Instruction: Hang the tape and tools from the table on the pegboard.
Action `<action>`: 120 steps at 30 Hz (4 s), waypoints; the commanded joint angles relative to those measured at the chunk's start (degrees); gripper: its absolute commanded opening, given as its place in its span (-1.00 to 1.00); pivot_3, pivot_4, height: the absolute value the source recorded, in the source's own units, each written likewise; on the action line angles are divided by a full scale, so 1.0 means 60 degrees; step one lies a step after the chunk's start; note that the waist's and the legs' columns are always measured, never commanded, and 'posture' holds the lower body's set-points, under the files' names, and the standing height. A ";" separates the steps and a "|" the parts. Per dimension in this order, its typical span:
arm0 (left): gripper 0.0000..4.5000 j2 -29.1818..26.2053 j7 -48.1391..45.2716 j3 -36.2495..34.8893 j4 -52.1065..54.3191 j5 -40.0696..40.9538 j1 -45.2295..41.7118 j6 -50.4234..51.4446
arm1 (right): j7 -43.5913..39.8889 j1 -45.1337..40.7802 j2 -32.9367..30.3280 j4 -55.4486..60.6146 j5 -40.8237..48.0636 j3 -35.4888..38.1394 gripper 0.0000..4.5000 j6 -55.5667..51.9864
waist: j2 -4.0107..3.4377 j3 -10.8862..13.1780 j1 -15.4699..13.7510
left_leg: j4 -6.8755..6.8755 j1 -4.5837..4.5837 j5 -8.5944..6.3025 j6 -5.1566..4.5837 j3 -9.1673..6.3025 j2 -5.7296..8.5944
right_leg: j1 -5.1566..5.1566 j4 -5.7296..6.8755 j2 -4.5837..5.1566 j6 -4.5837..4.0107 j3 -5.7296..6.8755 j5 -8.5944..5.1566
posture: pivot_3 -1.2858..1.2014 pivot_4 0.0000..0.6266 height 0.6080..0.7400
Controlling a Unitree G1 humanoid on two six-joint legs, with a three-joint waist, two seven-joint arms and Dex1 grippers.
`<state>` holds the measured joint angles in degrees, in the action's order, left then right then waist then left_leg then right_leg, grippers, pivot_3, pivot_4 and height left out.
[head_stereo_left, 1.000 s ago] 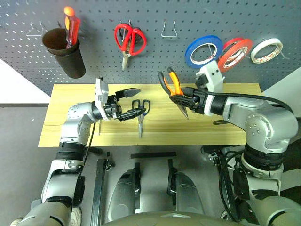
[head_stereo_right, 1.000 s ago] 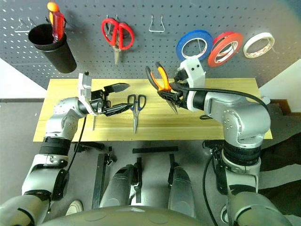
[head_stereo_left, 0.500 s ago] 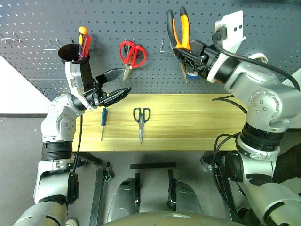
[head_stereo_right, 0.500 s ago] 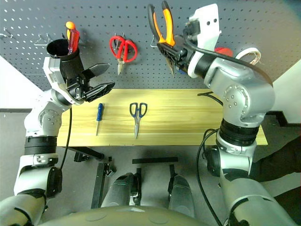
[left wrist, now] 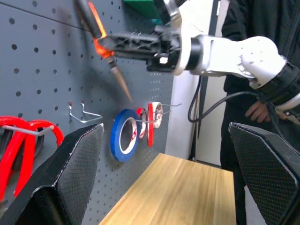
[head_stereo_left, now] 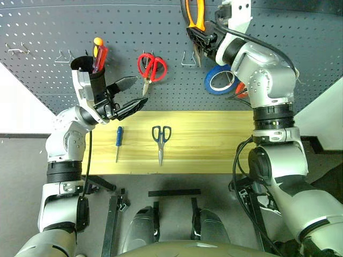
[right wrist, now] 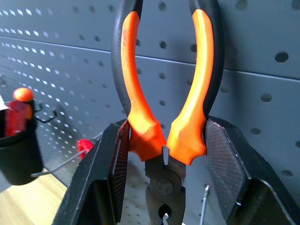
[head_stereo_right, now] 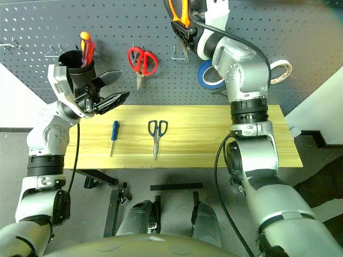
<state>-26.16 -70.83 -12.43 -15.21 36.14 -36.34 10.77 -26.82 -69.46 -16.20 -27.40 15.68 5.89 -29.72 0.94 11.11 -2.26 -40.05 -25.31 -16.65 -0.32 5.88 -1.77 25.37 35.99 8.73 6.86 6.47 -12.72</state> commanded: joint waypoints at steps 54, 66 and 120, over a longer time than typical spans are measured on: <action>1.00 -0.0108 -0.0021 0.0043 -0.0163 -0.0325 0.0065 -0.0576 | 0.0771 -0.1207 0.0701 -0.2778 -0.1015 0.0014 -0.09 0.2733 | -0.0003 -0.0017 0.0007 | -0.0006 0.0020 0.0011 0.0016 -0.0005 -0.0001 | -0.0013 0.0019 -0.0001 -0.0006 -0.0004 0.0003 | 0.21 -0.69 0.56; 1.00 -0.0002 0.0018 0.0170 -0.0406 -0.0480 0.0001 -0.0830 | 0.0895 -0.0723 0.0902 -0.3058 -0.1072 0.0015 0.34 0.2880 | -0.0003 -0.0017 0.0007 | -0.0007 0.0023 0.0011 0.0016 -0.0005 -0.0001 | -0.0015 0.0019 -0.0001 -0.0006 -0.0004 0.0003 | 0.20 -0.67 0.56; 1.00 0.2803 0.9611 0.3492 0.2991 -0.5329 0.1931 0.7161 | -0.5588 0.7678 -0.4552 0.5267 0.2217 -0.0270 0.99 -0.0591 | -0.0004 0.0973 -0.0017 | -0.0014 0.0162 -0.0017 -0.0031 -0.0075 -0.0012 | -0.0156 0.0003 0.0037 -0.0021 -0.0021 -0.0006 | 0.10 0.22 0.56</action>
<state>-9.85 -14.42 8.26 0.90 4.87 -24.85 52.70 -59.49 -22.45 -42.74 4.21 29.42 4.26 -34.48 0.92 16.95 -2.37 -40.14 -24.33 -16.77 -0.54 5.44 -1.84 24.44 36.00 8.97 6.74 6.34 -12.76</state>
